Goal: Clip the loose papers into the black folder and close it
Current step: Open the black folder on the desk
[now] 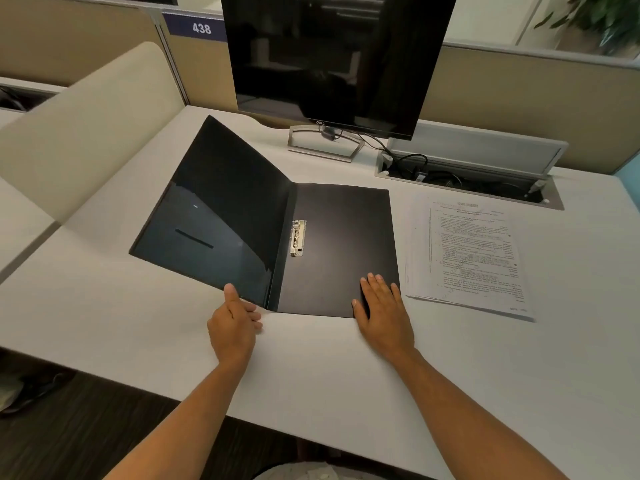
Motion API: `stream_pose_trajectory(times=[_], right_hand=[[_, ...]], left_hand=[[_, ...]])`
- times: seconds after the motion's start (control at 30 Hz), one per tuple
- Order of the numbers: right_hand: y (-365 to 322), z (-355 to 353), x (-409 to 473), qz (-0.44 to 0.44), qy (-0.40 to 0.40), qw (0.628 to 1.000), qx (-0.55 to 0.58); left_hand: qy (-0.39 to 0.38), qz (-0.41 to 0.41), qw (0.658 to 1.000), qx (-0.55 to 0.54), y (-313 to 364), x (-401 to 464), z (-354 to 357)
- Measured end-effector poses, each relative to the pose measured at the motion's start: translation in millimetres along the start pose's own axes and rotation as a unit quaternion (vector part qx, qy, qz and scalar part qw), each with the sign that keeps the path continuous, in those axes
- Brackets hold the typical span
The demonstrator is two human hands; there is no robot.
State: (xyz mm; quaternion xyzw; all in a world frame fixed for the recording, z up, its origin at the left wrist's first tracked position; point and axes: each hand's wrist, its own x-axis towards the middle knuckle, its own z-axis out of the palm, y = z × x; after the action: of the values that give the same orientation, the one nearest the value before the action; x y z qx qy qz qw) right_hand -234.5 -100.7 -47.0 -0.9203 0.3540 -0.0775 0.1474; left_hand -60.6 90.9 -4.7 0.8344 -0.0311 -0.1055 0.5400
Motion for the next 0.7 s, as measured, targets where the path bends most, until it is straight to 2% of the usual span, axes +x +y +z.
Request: stream_pose_trajectory(times=[0.13, 0.27, 0.5, 0.7], right_hand=[[-0.7, -0.6, 0.0, 0.003, 0.000, 1.000, 0.002], [-1.0, -1.2, -0.7, 0.004, -0.002, 1.000, 0.000], [-0.4, -0.2, -1.3, -0.002, -0.001, 1.000, -0.007], [-0.9, -0.2, -2.3, -0.003, 0.017, 1.000, -0.014]], left_hand=[[-0.019, 0.024, 0.999, -0.016, 1.1, -10.1, 1.2], [-0.085, 0.080, 0.993, -0.017, 6.1, -15.9, 8.9], [-0.145, 0.238, 0.952, 0.123, 6.8, 1.8, 30.1], [-0.154, 0.318, 0.916, 0.191, 18.5, 14.4, 46.1]])
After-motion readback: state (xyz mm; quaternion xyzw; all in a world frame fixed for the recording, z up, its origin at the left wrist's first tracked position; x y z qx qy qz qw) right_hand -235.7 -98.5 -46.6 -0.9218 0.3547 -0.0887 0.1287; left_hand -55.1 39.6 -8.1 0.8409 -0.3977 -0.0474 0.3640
